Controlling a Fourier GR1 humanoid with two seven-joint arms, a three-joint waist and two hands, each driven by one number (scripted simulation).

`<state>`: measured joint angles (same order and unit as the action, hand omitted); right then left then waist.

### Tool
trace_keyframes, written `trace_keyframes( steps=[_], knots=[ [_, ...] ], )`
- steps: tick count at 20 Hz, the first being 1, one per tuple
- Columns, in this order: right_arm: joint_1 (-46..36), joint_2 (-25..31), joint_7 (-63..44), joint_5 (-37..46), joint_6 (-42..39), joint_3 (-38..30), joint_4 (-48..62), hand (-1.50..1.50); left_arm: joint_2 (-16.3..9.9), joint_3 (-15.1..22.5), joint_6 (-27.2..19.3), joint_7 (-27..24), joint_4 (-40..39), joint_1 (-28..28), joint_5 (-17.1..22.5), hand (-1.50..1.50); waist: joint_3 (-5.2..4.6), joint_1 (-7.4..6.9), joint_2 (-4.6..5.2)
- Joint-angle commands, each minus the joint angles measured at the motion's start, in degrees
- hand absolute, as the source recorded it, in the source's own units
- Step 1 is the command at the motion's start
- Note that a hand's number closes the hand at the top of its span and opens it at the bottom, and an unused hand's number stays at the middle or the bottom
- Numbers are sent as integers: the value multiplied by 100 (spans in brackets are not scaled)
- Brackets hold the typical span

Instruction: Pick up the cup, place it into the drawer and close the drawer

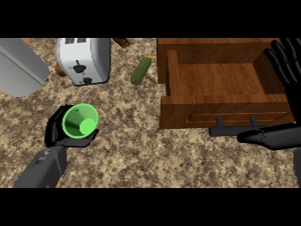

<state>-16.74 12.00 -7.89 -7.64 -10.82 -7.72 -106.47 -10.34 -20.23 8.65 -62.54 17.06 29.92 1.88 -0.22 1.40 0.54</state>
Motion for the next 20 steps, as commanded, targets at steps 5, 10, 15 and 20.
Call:
trace_keyframes(
  steps=[5, 10, 15, 20],
  knots=[
    [215, 87, 206, -76, -98, -214, 84, -150, 293, -34, 266, -410, 466, 398, 200, 150, 19, -76, -46],
    [97, 20, 172, 85, -17, -68, 105, -150, 600, 387, 5, 307, 1103, 853, 26, 150, 24, -136, -71],
    [125, -91, 129, 363, 193, 48, 100, -150, 738, 715, -48, 1532, 2115, 1221, 76, 150, 27, -222, -99],
    [-2, 18, 366, 282, 54, -107, 449, -150, 1024, 1234, -713, 2648, 2760, 1975, 266, 150, 28, -195, -90]
  ],
)
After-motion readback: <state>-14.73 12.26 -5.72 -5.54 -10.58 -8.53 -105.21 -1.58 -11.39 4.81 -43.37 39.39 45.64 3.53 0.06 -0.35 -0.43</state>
